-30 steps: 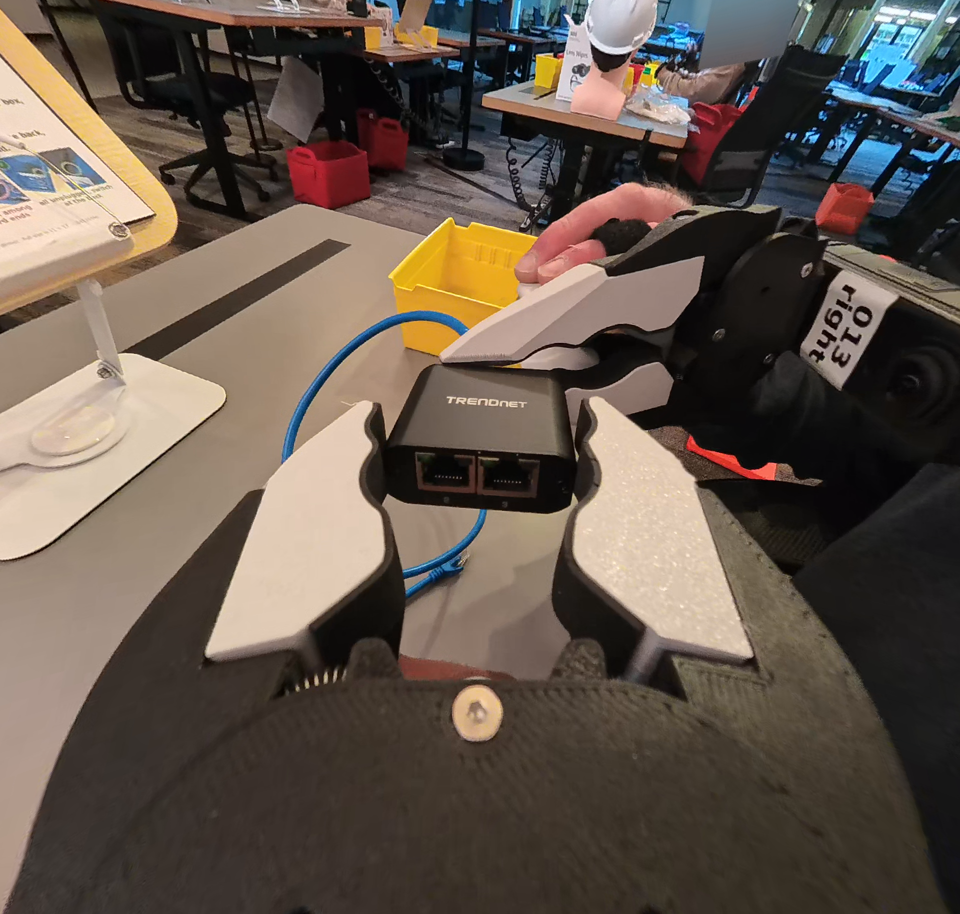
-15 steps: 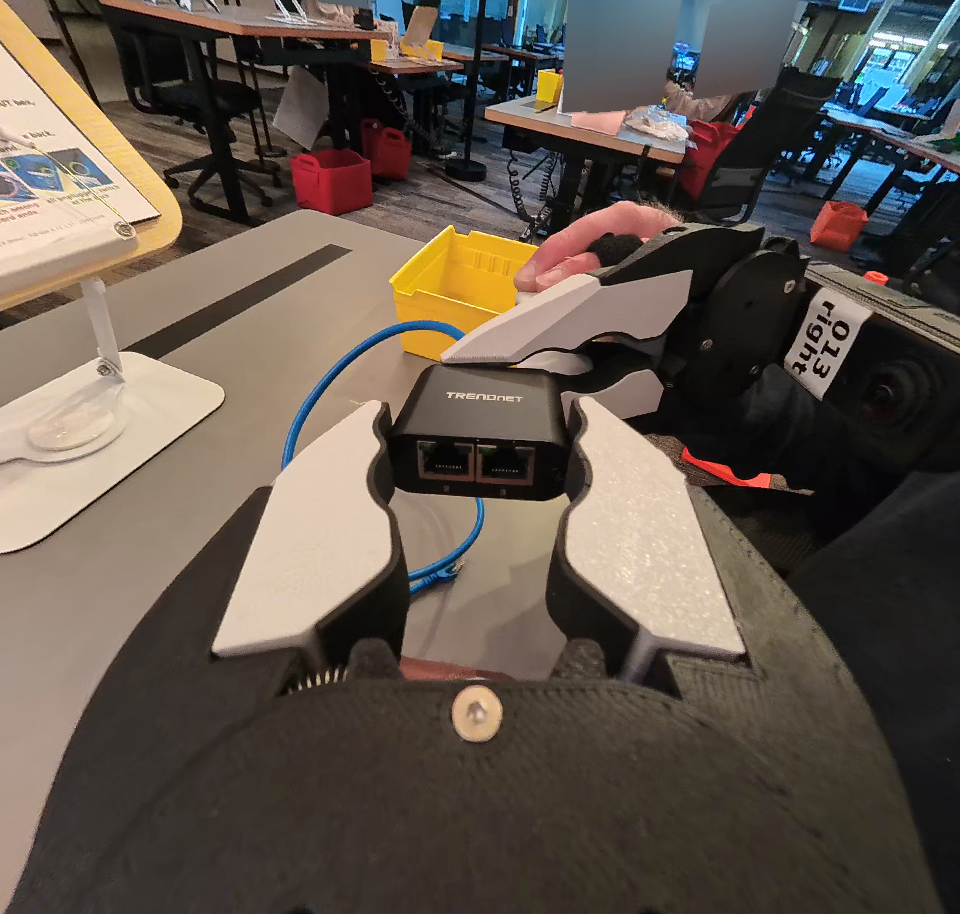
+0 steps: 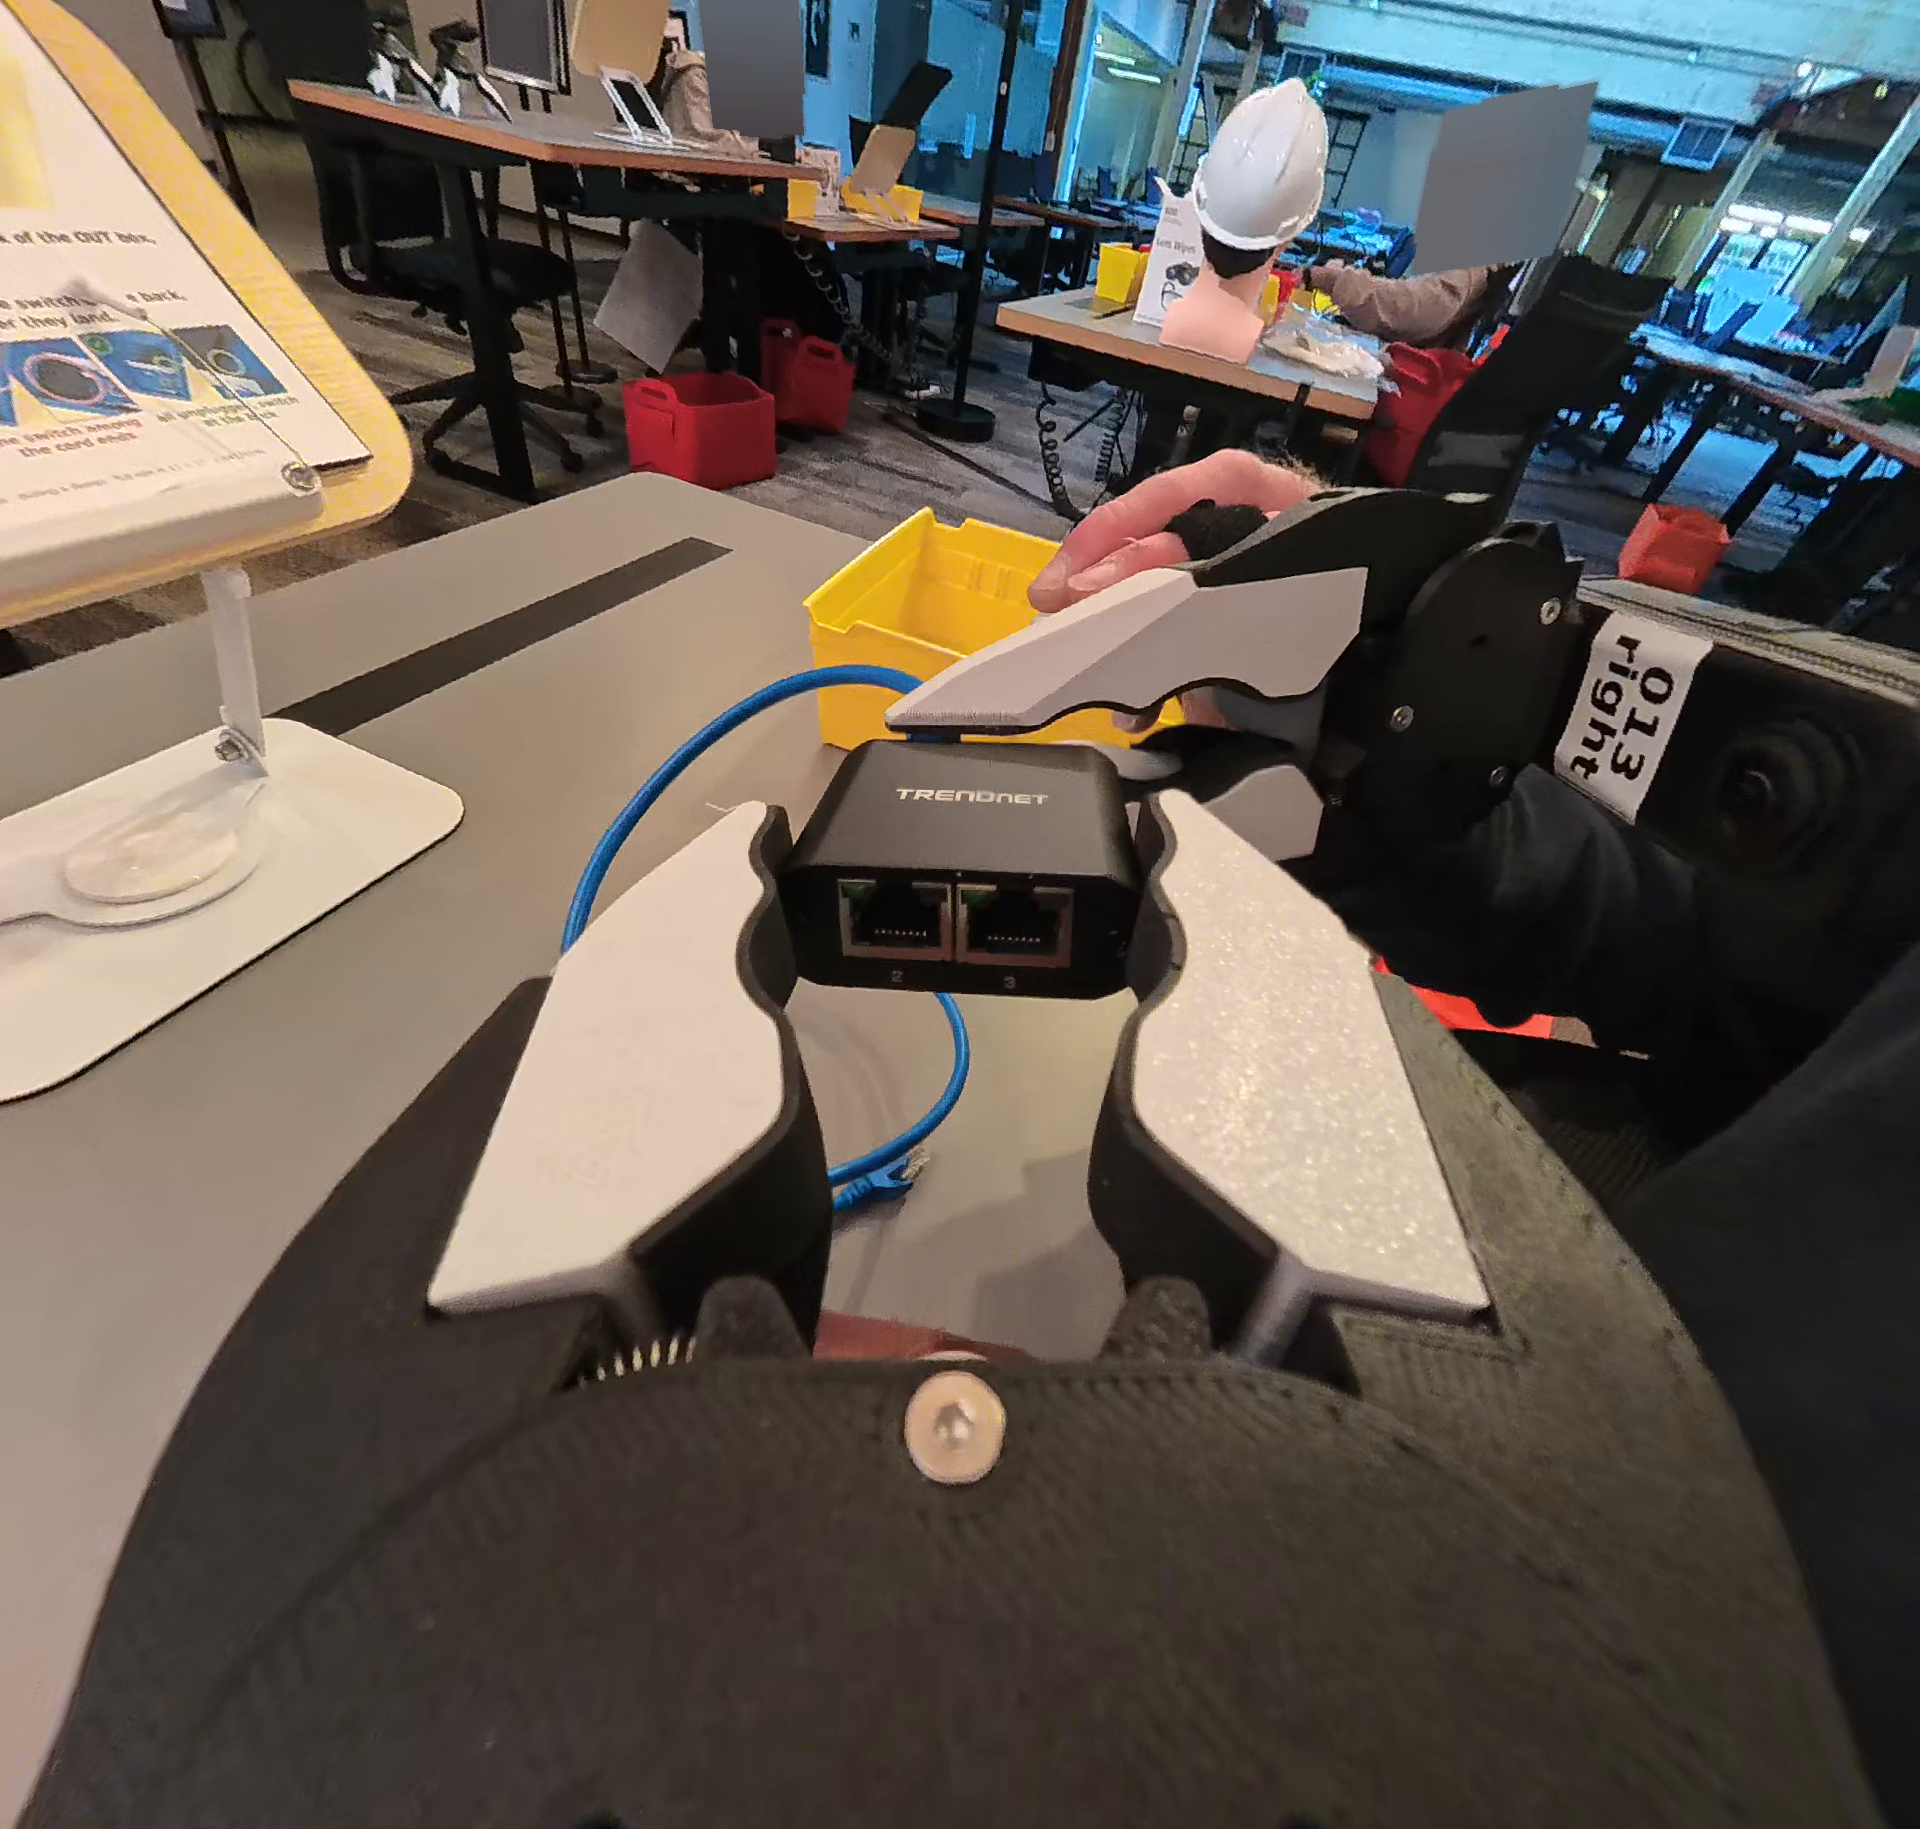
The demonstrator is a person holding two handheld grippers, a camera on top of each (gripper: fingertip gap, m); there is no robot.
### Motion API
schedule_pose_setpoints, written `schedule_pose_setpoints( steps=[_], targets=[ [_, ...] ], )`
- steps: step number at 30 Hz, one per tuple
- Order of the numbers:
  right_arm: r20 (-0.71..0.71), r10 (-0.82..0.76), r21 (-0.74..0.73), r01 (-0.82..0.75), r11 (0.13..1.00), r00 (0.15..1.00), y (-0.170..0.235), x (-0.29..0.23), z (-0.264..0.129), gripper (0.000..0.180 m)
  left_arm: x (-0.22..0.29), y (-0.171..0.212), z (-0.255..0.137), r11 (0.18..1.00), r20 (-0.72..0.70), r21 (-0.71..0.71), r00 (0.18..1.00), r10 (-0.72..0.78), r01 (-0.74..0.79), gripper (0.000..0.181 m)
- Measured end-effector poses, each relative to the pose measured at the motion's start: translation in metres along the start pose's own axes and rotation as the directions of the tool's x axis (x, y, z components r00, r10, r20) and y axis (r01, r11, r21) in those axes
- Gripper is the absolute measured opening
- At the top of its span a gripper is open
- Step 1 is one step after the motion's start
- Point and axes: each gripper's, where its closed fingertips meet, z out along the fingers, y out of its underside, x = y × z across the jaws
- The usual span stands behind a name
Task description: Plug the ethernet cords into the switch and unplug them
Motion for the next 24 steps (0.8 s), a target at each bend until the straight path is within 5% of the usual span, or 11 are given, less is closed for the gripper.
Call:
schedule_pose_setpoints(
  steps=[9,24],
  targets=[
    [0.067,0.085,0.045,-0.088,0.995,0.994,-0.0002,-0.0048,-0.008,0.017,-0.0031,0.0009,-0.0014,0.994,-0.037,0.038,0.995,-0.097,0.098,0.062],
    [0.141,-0.07,0.028,0.067,0.997,0.987,-0.0033,-0.0053,-0.0047,0.009,0.0031,0.0011,-0.0016,0.992,-0.072,0.028,0.99,-0.118,0.12,0.062]
  ],
)
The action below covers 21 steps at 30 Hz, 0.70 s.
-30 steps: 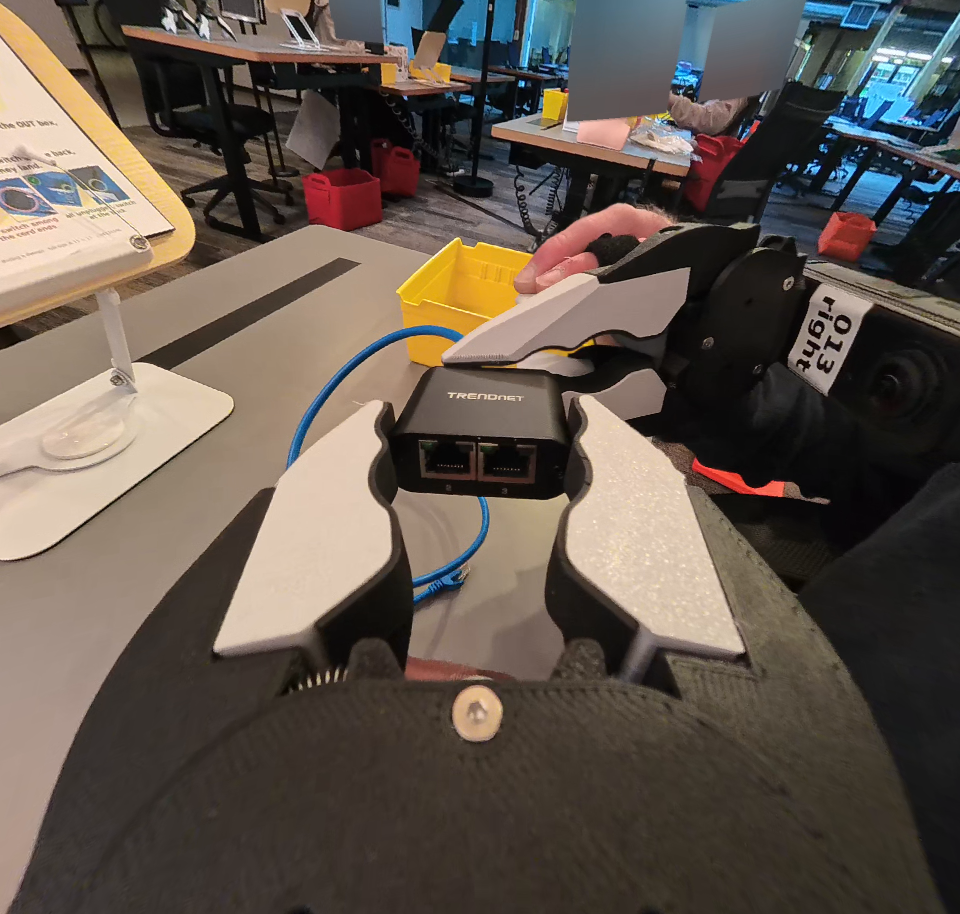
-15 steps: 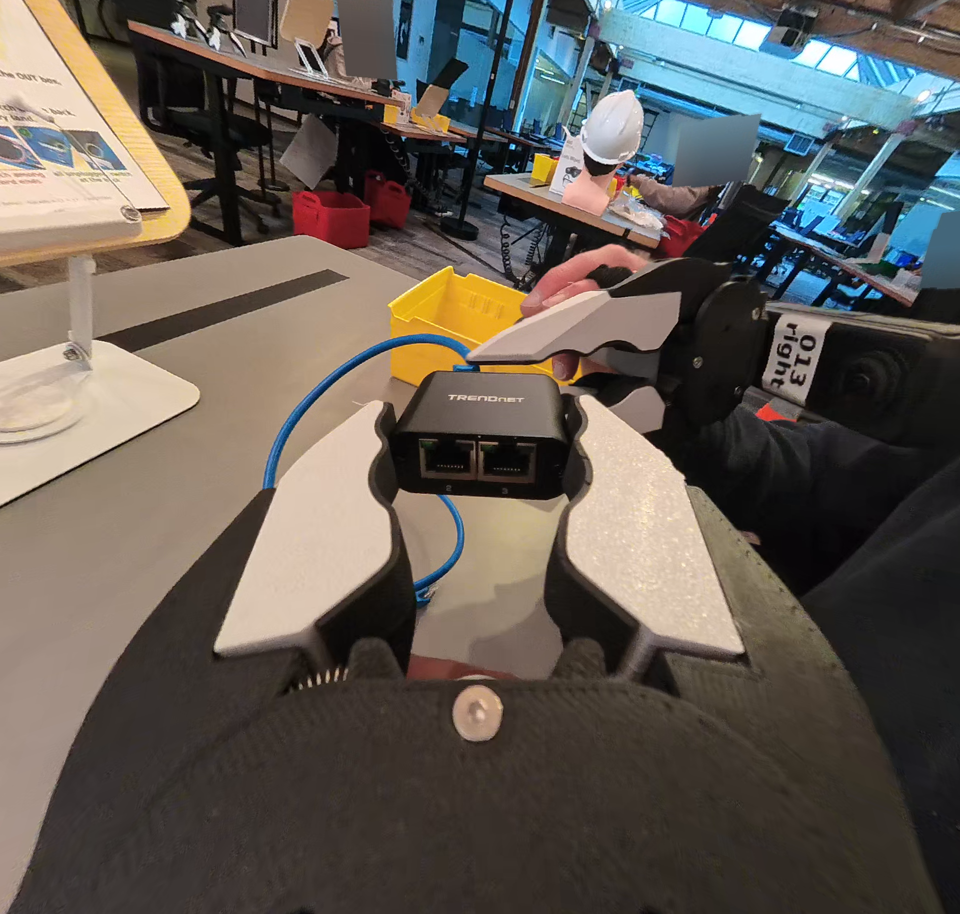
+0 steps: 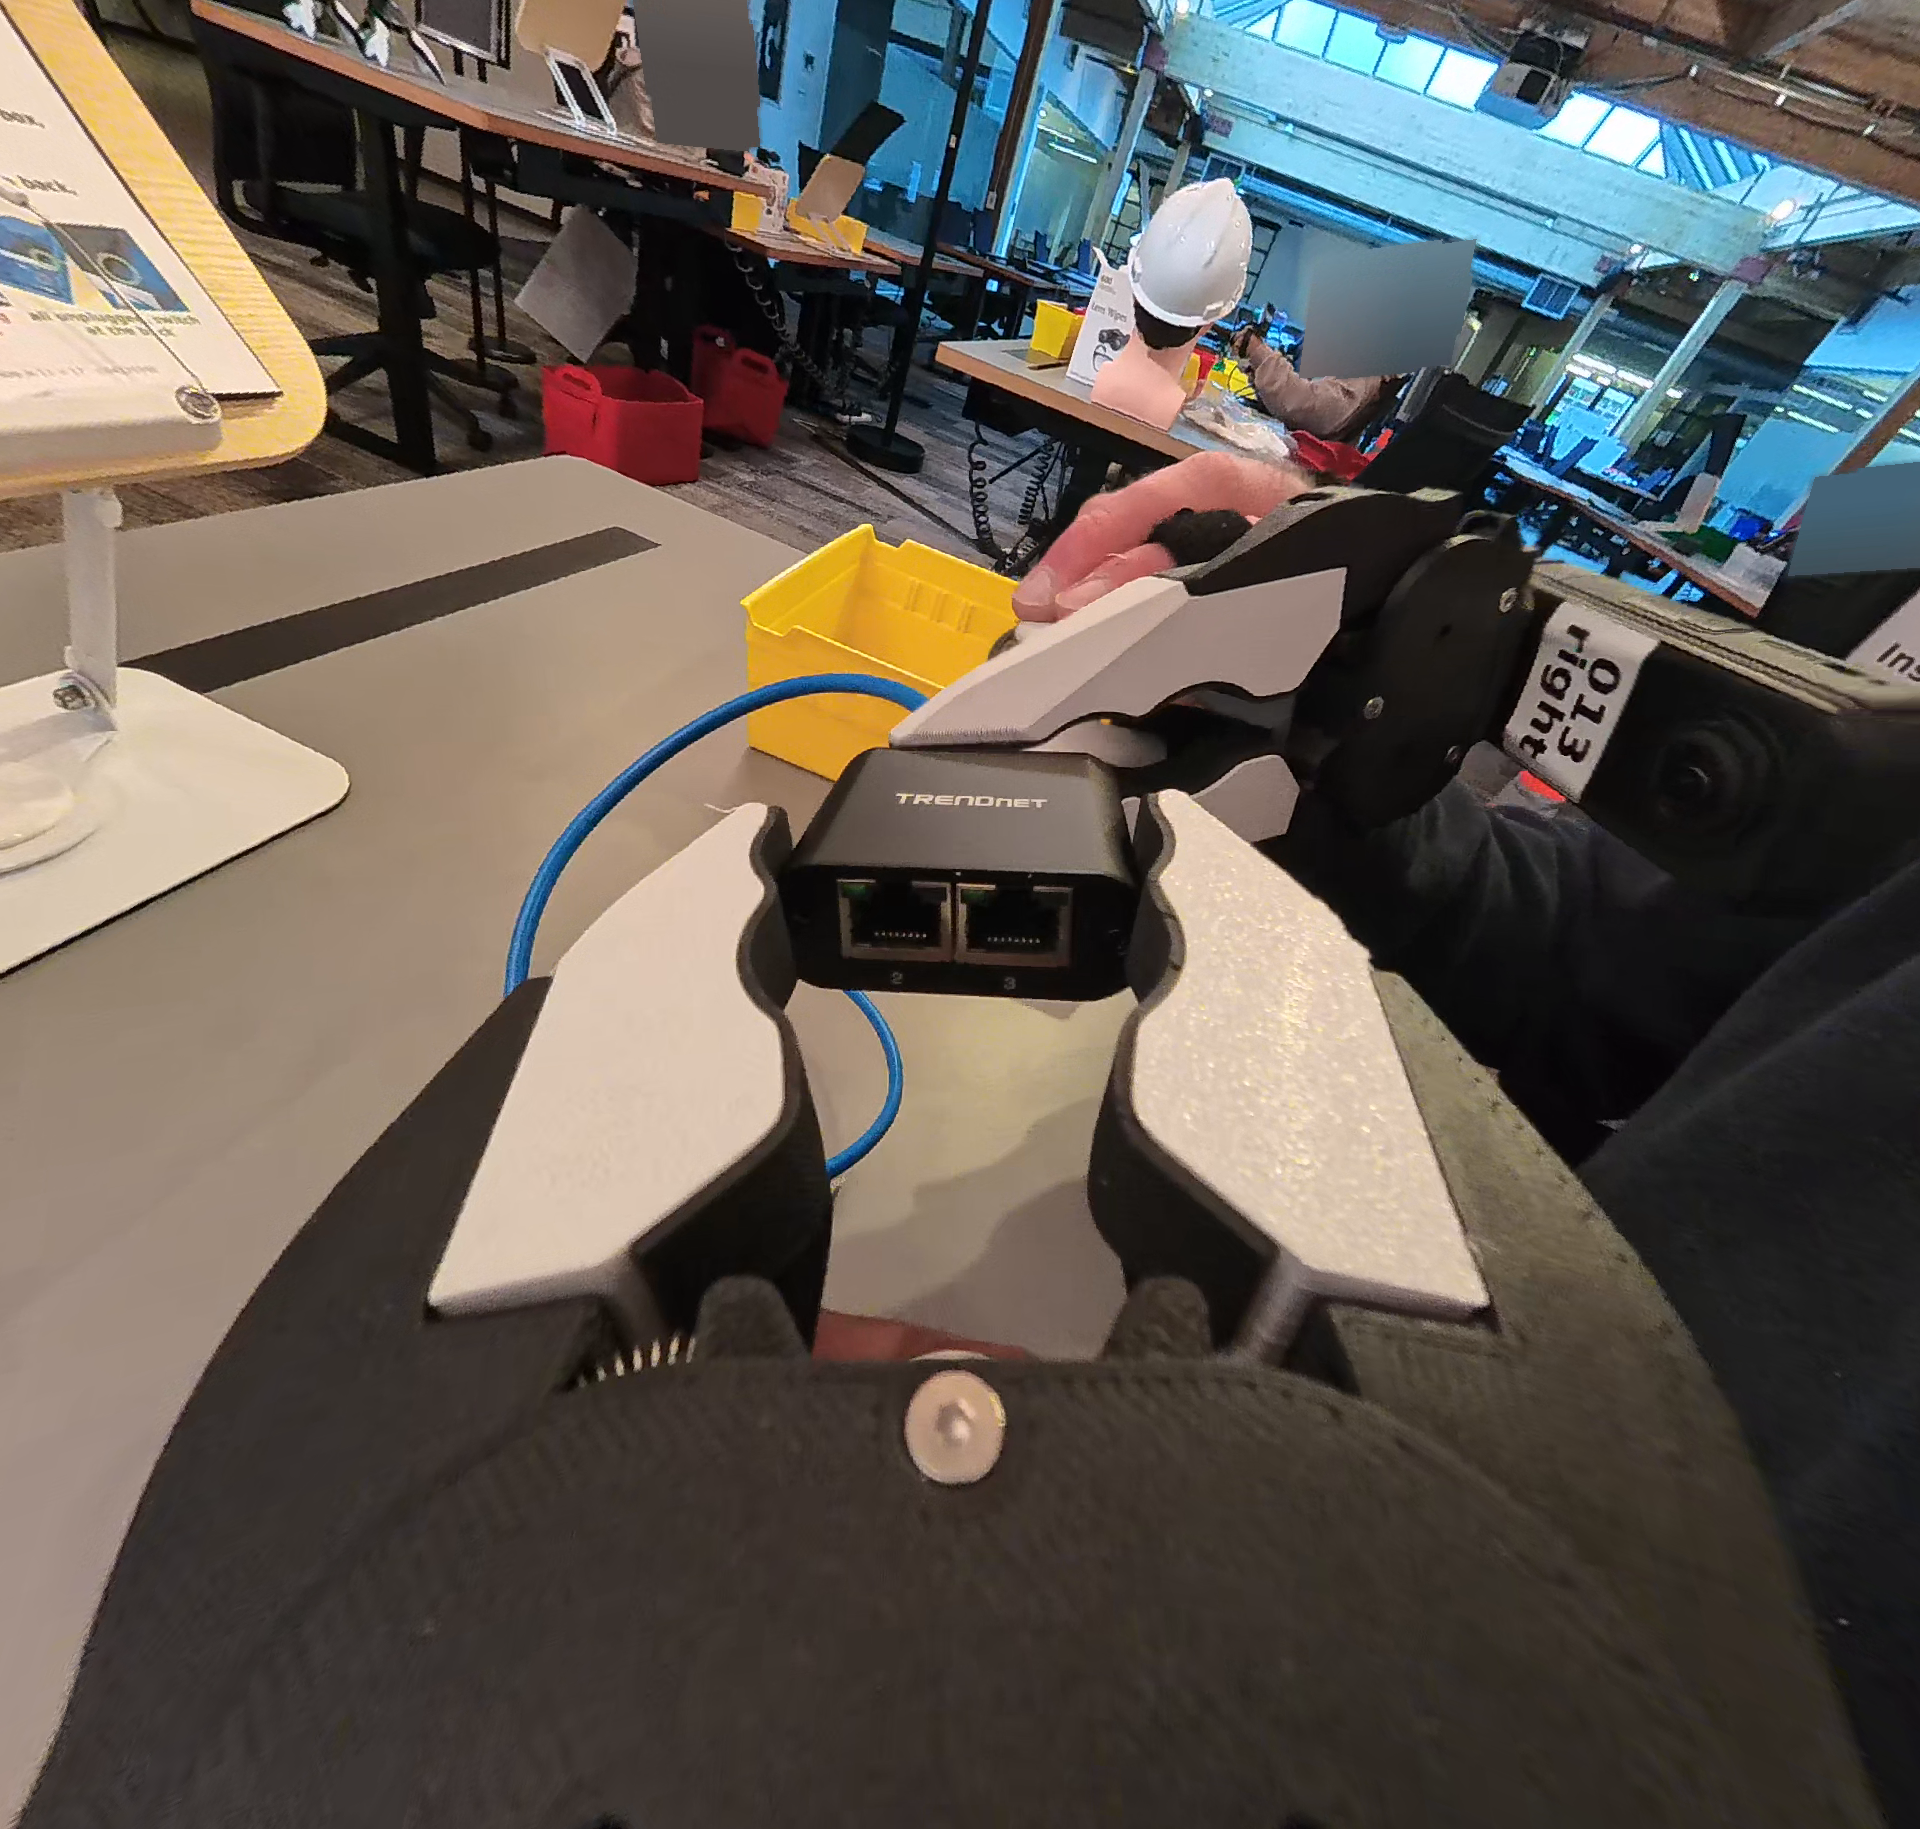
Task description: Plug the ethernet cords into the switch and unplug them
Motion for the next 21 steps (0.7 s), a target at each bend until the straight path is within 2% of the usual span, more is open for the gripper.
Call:
schedule_pose_setpoints(
  steps=[7,17,21],
  targets=[
    [0.14,-0.1,-0.042,0.107,0.993,0.985,0.0,-0.01,-0.002,0.008,0.001,0.002,0.001,1.0,-0.015,0.009,0.999,-0.03,0.03,0.062],
    [0.169,-0.081,-0.069,0.094,0.993,0.982,0.003,-0.004,-0.008,0.007,0.005,-0.004,0.002,0.996,-0.042,0.072,0.998,-0.047,0.05,0.062],
    [0.157,-0.025,-0.158,0.05,0.986,0.987,0.037,0.0,-0.018,0.007,-0.024,-0.032,-0.033,0.988,0.067,0.157,0.997,-0.024,0.013,0.062]
  ],
)
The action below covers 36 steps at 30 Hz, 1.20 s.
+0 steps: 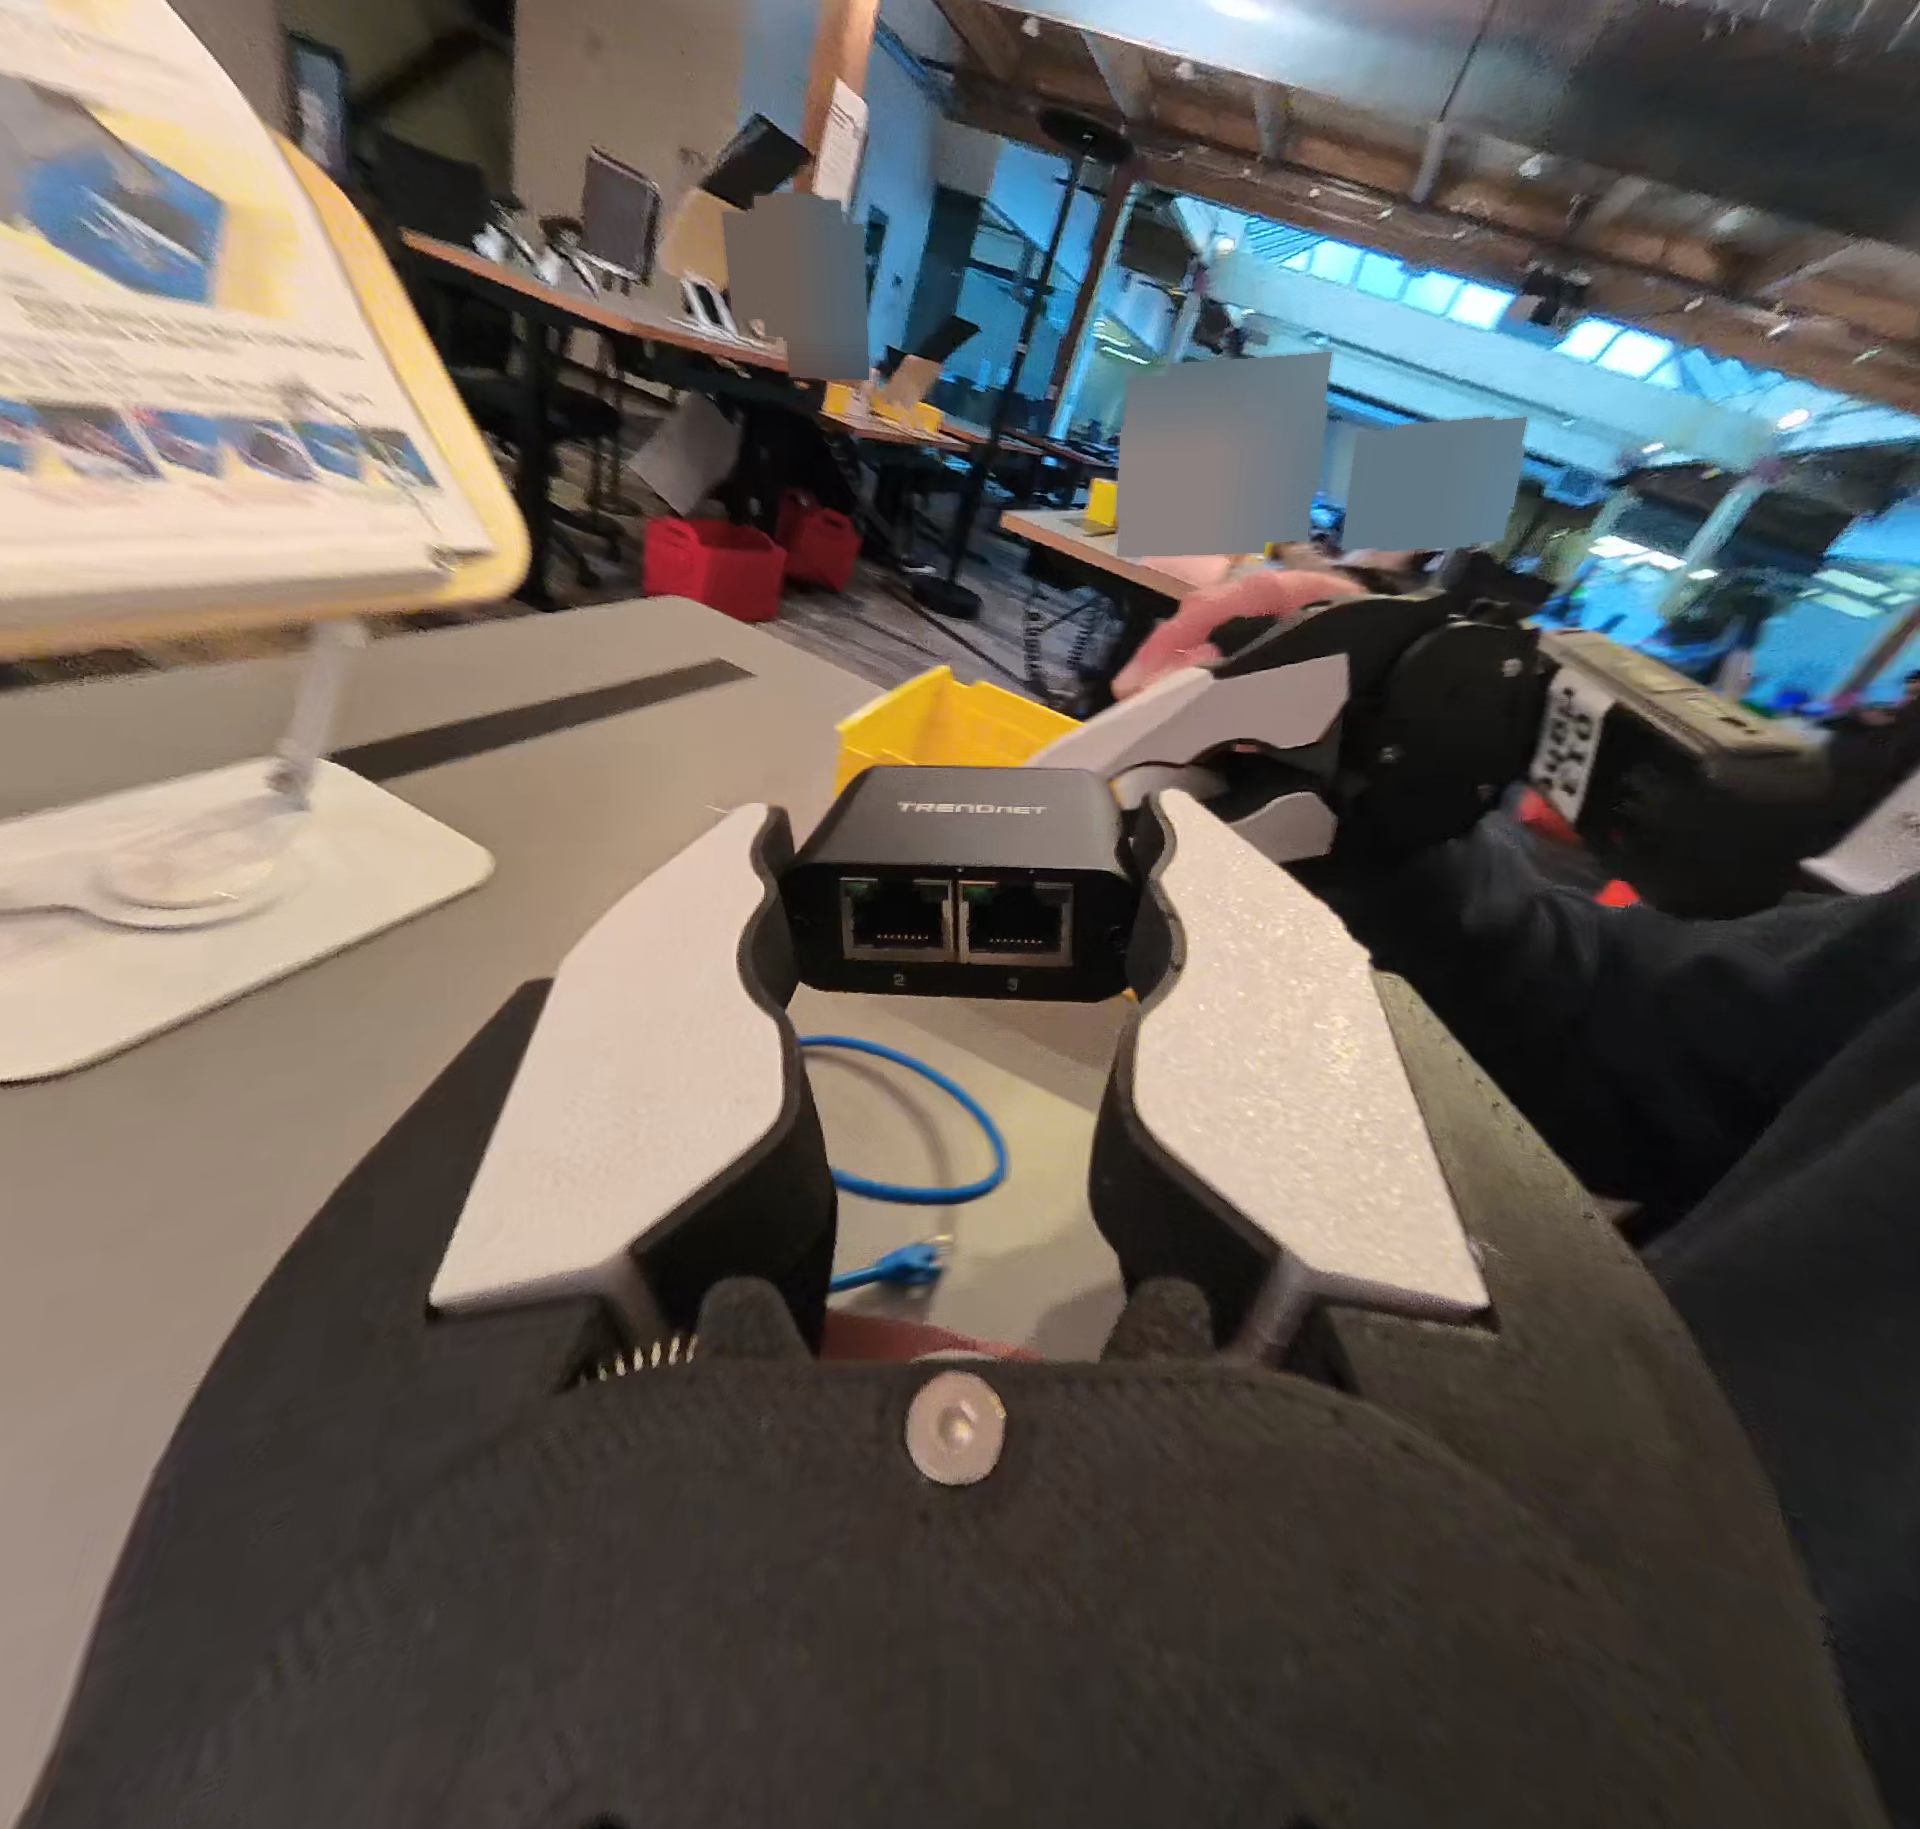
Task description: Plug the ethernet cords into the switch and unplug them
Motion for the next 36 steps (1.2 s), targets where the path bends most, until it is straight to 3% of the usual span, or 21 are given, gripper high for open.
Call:
schedule_pose_setpoints(
  steps=[6,10,17,21,24,27,36],
  targets=[
    [-0.065,0.193,0.053,-0.19,0.98,0.979,0.012,0.034,-0.028,0.008,-0.001,-0.001,-0.005,0.992,0.03,-0.063,0.993,0.112,-0.109,0.062],
    [-0.184,0.268,-0.01,-0.274,0.962,0.946,0.046,0.082,-0.059,0.008,-0.002,0.01,0.0,0.99,0.017,-0.091,0.994,0.11,-0.108,0.062],
    [-0.39,0.252,-0.157,-0.334,0.929,0.885,0.109,0.158,-0.14,0.008,-0.005,0.013,-0.003,0.986,0.029,-0.111,0.991,0.132,-0.128,0.062],
    [-0.482,0.235,-0.256,-0.392,0.884,0.844,0.149,0.175,-0.192,0.008,-0.005,0.016,-0.002,0.983,0.026,-0.121,0.989,0.143,-0.139,0.062],
    [-0.524,0.25,-0.326,-0.463,0.824,0.814,0.181,0.16,-0.219,0.009,-0.004,0.019,-0.001,0.98,0.023,-0.134,0.988,0.152,-0.147,0.062],
    [-0.534,0.297,-0.376,-0.537,0.755,0.792,0.216,0.12,-0.223,0.008,-0.006,0.023,0.0,0.978,0.026,-0.145,0.987,0.157,-0.151,0.062],
    [-0.461,0.603,-0.38,-0.759,0.529,0.651,0.276,-0.041,-0.18,0.009,-0.009,0.035,0.005,0.974,0.028,-0.176,0.988,0.151,-0.144,0.062]
  ],
)
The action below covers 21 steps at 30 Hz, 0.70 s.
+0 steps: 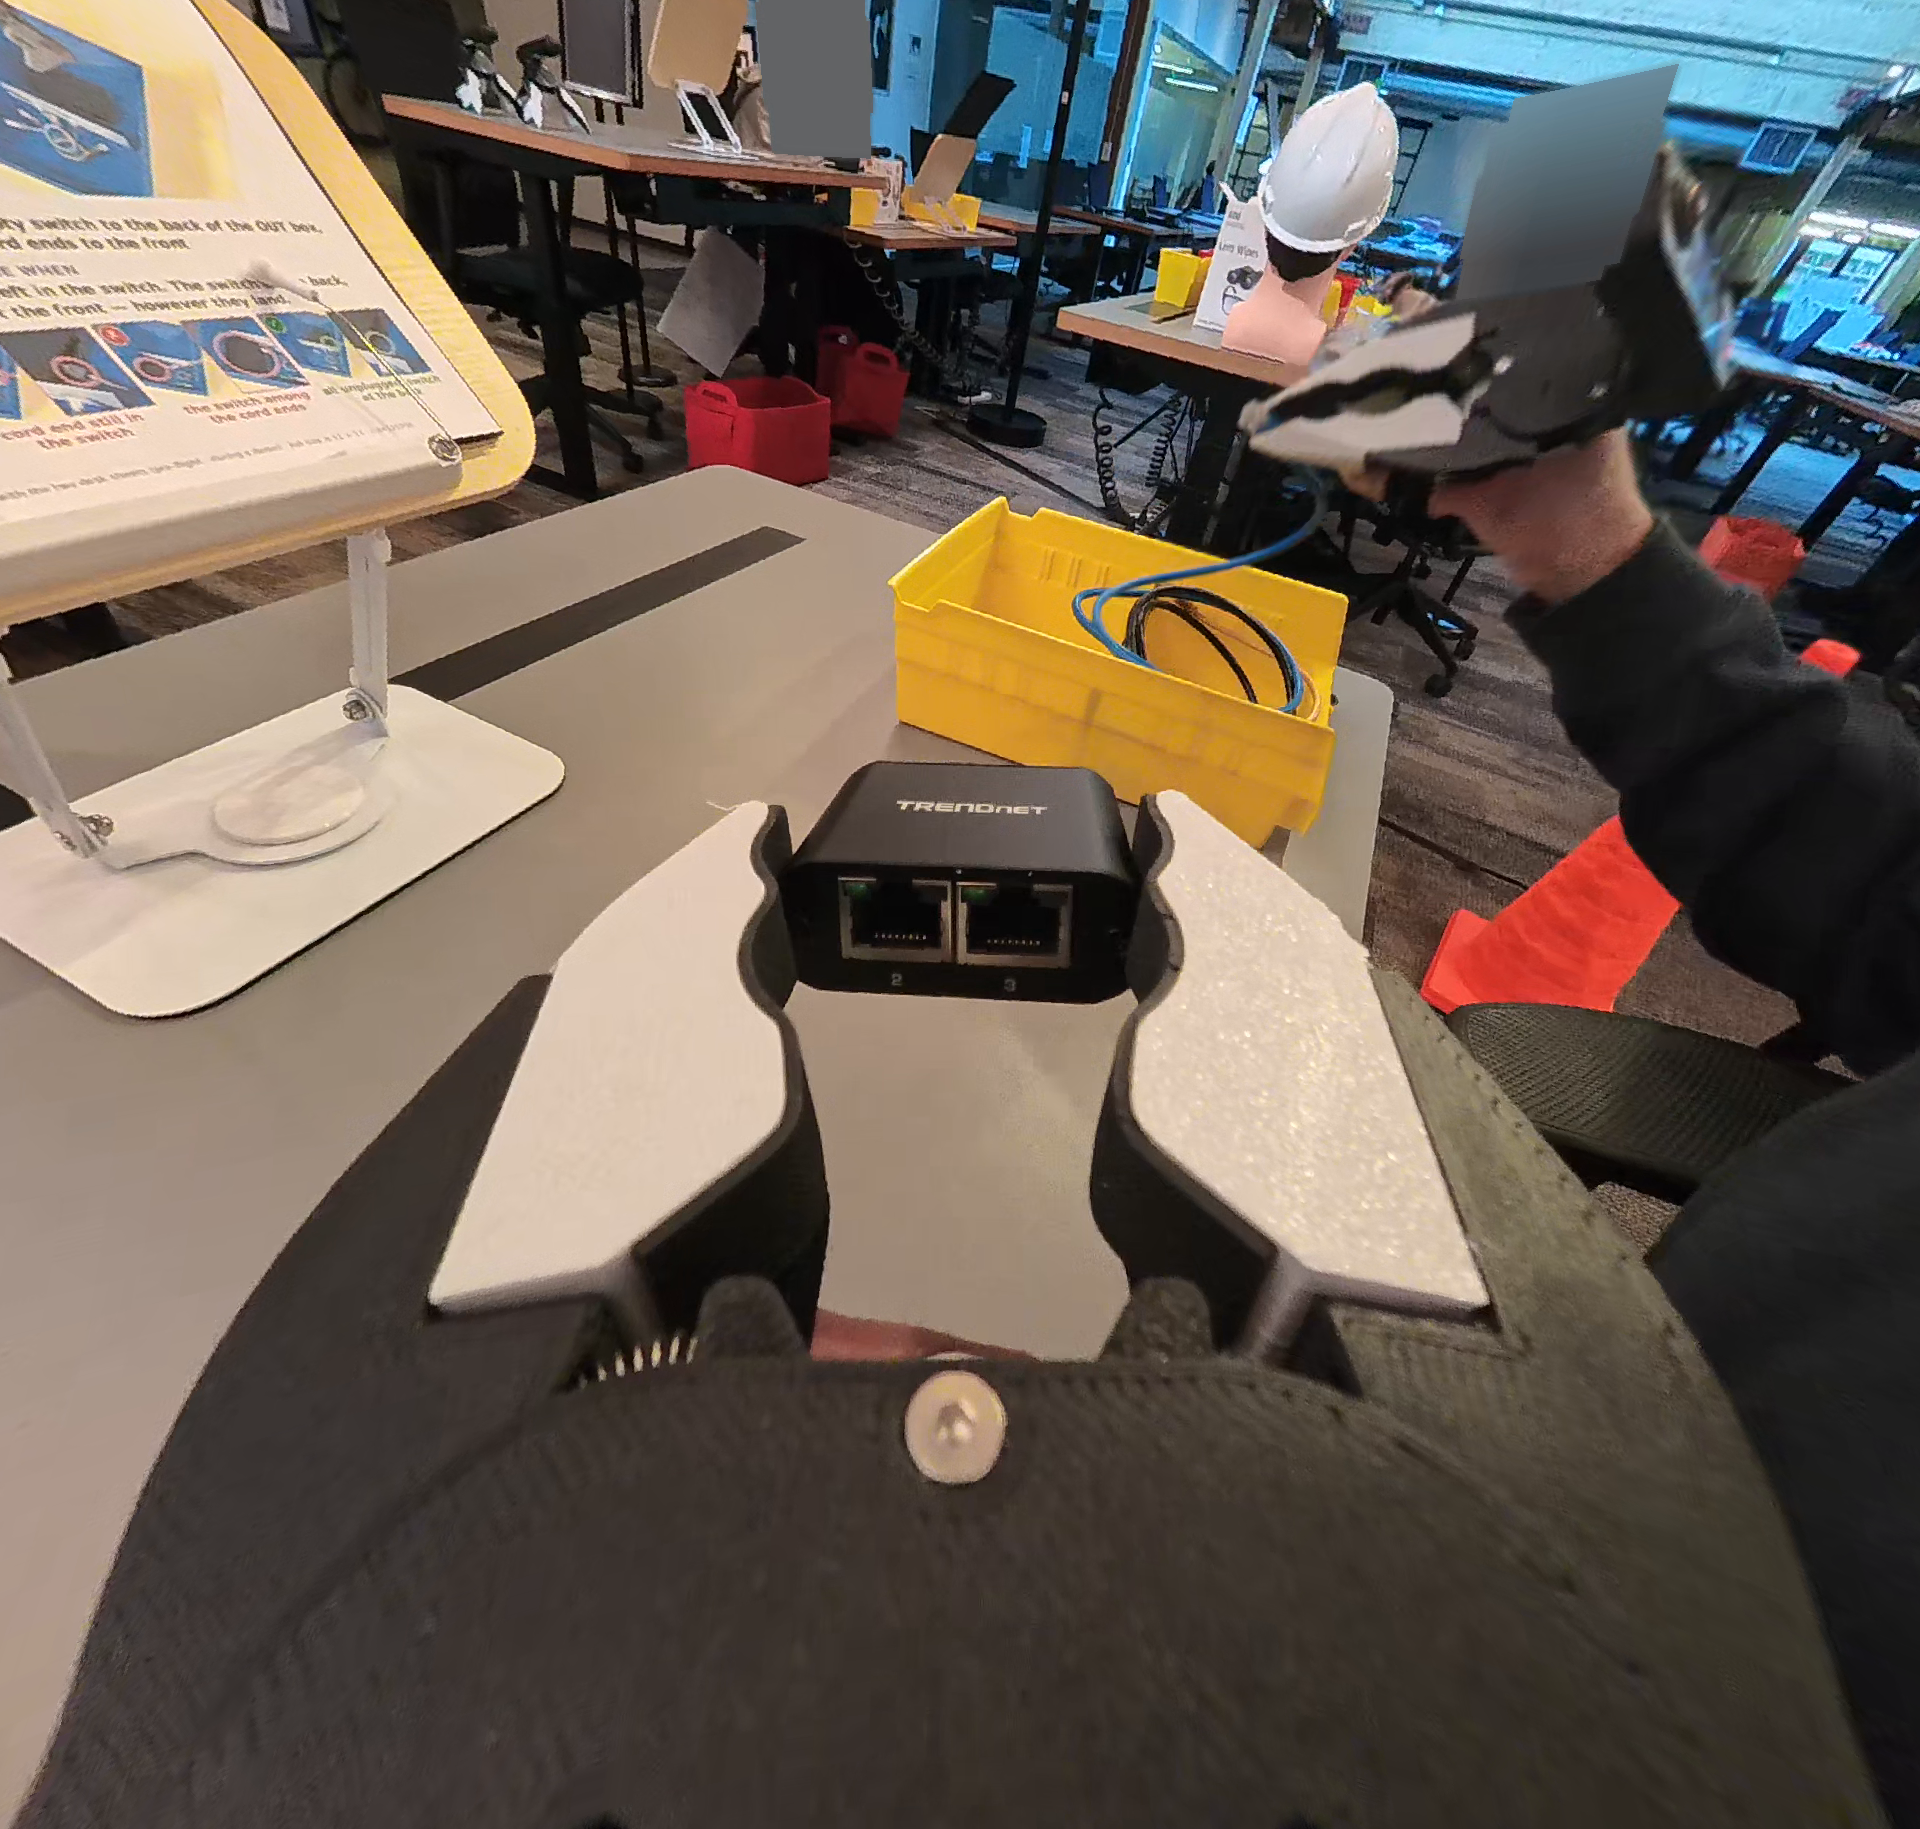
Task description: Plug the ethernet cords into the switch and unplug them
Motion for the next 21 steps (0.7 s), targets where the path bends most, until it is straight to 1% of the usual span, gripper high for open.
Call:
schedule_pose_setpoints(
  steps=[3,4,6,9,11,13,15,19,21],
  targets=[
    [0.059,0.082,-0.048,-0.079,0.996,0.995,0.03,-0.024,0.015,0.009,0.0,0.002,0.001,1.0,-0.001,-0.007,1.0,0.001,-0.001,0.062],
    [0.076,0.103,-0.043,-0.1,0.994,0.992,0.036,-0.031,0.02,0.008,0.0,0.003,0.001,1.0,-0.001,-0.011,1.0,0.003,-0.003,0.062],
    [0.154,0.141,-0.087,-0.129,0.988,0.978,0.052,-0.054,0.03,0.01,0.0,0.004,0.002,1.0,-0.002,-0.012,1.0,0.002,-0.002,0.062],
    [0.299,0.216,-0.221,-0.153,0.963,0.929,0.083,-0.095,0.043,0.013,0.001,0.005,0.002,1.0,-0.003,-0.017,1.0,0.004,-0.004,0.062],
    [0.374,0.267,-0.267,-0.173,0.948,0.888,0.094,-0.117,0.046,0.009,0.001,0.006,0.002,1.0,-0.004,-0.022,1.0,0.006,-0.006,0.062],
    [0.453,0.311,-0.322,-0.172,0.931,0.836,0.101,-0.135,0.043,0.014,0.0,0.008,0.002,1.0,-0.003,-0.026,1.0,0.004,-0.004,0.062],
    [0.448,0.275,-0.321,-0.134,0.938,0.851,0.098,-0.133,0.039,0.032,0.0,0.009,0.003,1.0,-0.003,-0.028,1.0,-0.001,0.001,0.062],
    [0.436,0.232,-0.309,-0.097,0.946,0.869,0.083,-0.11,0.023,0.045,0.0,0.013,0.005,0.999,-0.005,-0.037,1.0,-0.017,0.017,0.062],
    [0.405,0.184,-0.294,-0.063,0.954,0.896,0.071,-0.093,0.009,0.047,0.001,0.014,0.007,0.999,-0.014,-0.038,1.0,-0.027,0.027,0.062]
  ],
)
